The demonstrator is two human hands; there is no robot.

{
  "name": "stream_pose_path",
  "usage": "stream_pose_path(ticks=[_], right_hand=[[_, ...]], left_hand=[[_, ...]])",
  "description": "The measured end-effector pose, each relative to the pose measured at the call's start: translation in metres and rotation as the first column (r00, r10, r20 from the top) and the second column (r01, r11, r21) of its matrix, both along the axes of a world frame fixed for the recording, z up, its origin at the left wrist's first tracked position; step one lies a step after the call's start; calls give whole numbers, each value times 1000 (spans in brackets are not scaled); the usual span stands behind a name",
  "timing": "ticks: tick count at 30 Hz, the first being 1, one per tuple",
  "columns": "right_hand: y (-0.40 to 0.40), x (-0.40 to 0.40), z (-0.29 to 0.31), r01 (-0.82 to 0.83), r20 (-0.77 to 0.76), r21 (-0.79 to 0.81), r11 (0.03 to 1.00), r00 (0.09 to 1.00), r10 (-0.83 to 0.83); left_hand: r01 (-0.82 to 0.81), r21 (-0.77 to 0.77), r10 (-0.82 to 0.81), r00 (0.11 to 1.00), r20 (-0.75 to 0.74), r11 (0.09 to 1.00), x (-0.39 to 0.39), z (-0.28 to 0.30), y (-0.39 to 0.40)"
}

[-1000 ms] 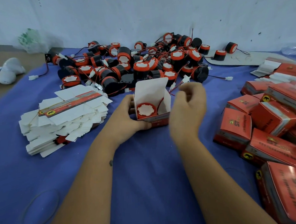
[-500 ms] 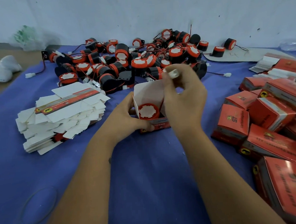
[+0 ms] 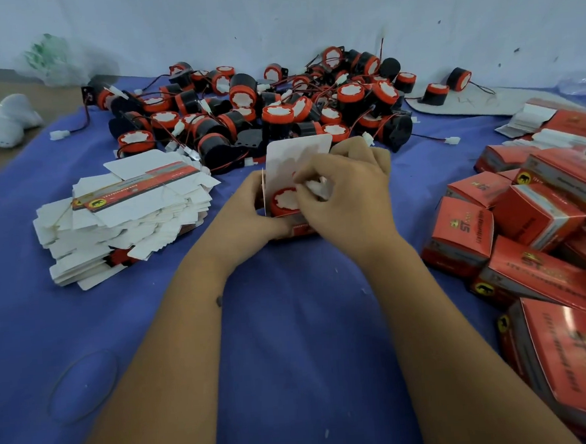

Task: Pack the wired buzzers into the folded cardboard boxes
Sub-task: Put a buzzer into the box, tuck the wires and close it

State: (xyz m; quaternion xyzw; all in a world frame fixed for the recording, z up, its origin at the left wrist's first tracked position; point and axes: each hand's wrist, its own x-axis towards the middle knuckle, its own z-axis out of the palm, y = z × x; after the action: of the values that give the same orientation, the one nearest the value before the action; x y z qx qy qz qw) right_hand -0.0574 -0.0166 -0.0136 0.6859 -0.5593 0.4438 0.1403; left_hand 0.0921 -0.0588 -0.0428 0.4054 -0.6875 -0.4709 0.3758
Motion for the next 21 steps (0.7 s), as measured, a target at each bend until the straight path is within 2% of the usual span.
stream_pose_path(ticks=[5,8,10,12,13,16,19,21], right_hand=[[0,-8,-2,-2,-81,91,996,997,9],[-1,-11,1,-3,-53,206,979,999,14],[-2,-10,7,-2,-16,270,963,1000,7],[-3,-7,12,-38,102,345,938,995,2],[-2,-6,16,-83,210,378,922,978,2],[0,-10,25,-186,493,401,897,869,-40],[1,-15,30,-212,597,387,897,799,-69],[0,-16,31,-245,661,357,901,748,-58]], left_hand=[[-29,31,28,999,15,999,-4,5,1],[-118,118,124,991,-42,986,-15,8,-8],[-178,109,178,984,9,978,-22,2,-6],[-249,45,243,964,109,967,-26,-4,2],[-294,28,290,951,110,955,-27,-5,5],[-315,42,309,945,103,948,-30,-2,4],[-315,40,305,939,160,948,-30,-1,3],[-310,67,298,944,143,948,-29,-1,1]])
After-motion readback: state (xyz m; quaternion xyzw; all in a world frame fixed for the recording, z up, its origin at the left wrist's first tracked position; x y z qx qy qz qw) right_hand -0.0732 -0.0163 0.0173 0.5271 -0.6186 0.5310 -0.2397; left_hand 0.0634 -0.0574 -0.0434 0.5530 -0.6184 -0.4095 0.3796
